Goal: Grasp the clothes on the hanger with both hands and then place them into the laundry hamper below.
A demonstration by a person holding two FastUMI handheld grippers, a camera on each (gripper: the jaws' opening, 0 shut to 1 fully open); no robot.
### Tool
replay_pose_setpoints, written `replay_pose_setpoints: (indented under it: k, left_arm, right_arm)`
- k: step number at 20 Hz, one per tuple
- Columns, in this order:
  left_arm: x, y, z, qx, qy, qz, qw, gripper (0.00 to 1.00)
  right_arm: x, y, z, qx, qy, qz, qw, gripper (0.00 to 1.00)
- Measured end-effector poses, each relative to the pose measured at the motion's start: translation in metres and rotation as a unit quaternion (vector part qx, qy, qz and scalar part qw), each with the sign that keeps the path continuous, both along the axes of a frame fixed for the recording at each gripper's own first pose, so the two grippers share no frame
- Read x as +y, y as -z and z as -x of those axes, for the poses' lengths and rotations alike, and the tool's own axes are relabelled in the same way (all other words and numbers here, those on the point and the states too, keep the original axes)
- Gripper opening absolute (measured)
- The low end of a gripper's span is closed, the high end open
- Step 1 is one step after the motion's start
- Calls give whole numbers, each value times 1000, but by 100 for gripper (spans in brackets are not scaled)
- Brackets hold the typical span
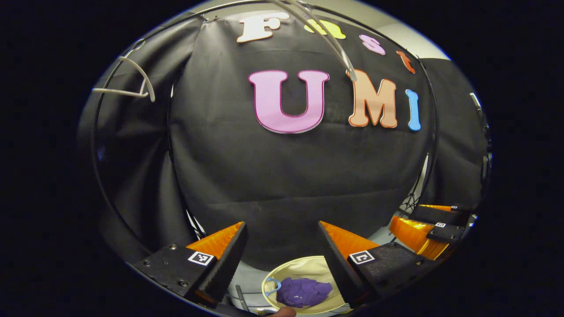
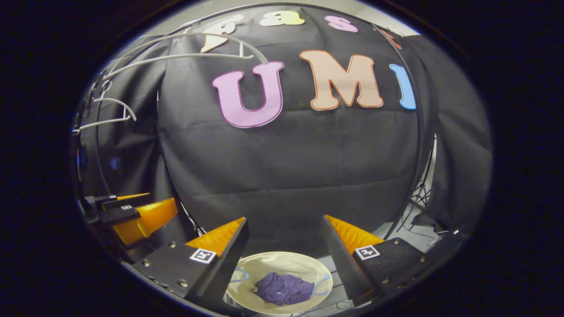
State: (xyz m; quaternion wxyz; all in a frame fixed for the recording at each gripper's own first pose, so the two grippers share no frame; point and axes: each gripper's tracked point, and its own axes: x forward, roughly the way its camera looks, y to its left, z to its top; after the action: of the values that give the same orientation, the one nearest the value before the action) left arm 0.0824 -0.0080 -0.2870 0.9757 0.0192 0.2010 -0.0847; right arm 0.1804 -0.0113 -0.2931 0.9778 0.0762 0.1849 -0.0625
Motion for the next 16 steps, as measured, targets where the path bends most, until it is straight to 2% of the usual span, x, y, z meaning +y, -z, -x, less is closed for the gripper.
replay_pose_setpoints:
  k: [4,9,12,16]
  left_arm:
    - [7,-46,6,-35,-3,16,999,95]
    - [21,-98,13,-86,-16,25,996,94]
    - [23,-127,20,-120,-13,20,993,94]
    - [20,-152,35,-133,-7,37,990,94]
  right_arm:
    - [0,-25,8,-15,-4,9,1000,98]
    - [-13,-78,20,-56,-3,51,997,98]
    - [-17,-112,27,-94,-4,42,995,98]
    - [-26,-144,40,-123,2,37,992,100]
